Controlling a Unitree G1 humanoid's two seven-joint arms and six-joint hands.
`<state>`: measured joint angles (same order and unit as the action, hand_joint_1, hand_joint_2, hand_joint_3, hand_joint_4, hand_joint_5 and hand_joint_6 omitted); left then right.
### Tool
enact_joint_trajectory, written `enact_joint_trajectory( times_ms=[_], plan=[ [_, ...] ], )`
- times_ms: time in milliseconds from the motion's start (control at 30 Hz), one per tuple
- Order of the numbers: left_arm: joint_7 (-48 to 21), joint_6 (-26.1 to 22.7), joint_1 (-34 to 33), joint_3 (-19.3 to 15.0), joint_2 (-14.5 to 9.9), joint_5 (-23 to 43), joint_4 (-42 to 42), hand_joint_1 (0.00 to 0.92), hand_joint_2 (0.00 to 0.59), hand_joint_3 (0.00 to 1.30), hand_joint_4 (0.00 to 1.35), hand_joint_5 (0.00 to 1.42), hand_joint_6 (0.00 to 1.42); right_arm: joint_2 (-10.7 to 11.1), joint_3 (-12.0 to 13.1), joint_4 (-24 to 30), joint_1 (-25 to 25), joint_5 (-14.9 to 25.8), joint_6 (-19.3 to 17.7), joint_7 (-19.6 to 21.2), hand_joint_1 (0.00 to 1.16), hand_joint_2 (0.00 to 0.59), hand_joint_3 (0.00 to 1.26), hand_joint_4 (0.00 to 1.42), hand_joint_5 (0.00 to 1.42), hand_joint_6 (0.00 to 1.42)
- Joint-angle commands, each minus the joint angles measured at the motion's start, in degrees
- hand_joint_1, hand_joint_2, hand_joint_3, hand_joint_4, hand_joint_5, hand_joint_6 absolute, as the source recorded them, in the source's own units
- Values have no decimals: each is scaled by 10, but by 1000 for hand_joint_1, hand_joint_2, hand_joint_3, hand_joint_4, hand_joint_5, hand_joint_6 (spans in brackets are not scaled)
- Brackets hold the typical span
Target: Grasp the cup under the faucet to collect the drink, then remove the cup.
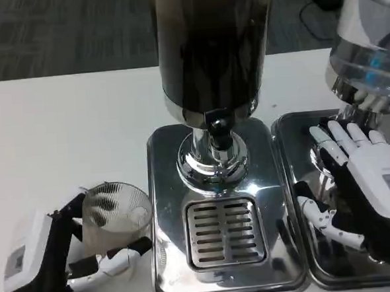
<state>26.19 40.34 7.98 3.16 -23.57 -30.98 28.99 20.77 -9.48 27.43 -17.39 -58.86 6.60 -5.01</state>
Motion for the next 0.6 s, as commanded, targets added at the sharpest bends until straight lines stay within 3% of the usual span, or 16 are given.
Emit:
enact_joint_trajectory(
  times_ms=[33, 333, 600],
  plan=[
    [30, 19, -1, -3, 3, -8, -6, 595, 142, 473, 517, 785, 868, 1, 2, 5, -1, 2, -2, -1, 258, 437, 74, 0, 0, 1],
    [64, 20, 1, -1, 4, -31, -17, 619, 144, 493, 540, 802, 910, 2, 3, 5, -2, 1, -3, 1, 260, 444, 74, 0, 0, 2],
    [52, 30, -25, 1, 7, -23, -53, 625, 140, 500, 542, 804, 915, 2, 7, 9, -4, 2, -3, 3, 261, 445, 74, 0, 0, 2]
  ],
)
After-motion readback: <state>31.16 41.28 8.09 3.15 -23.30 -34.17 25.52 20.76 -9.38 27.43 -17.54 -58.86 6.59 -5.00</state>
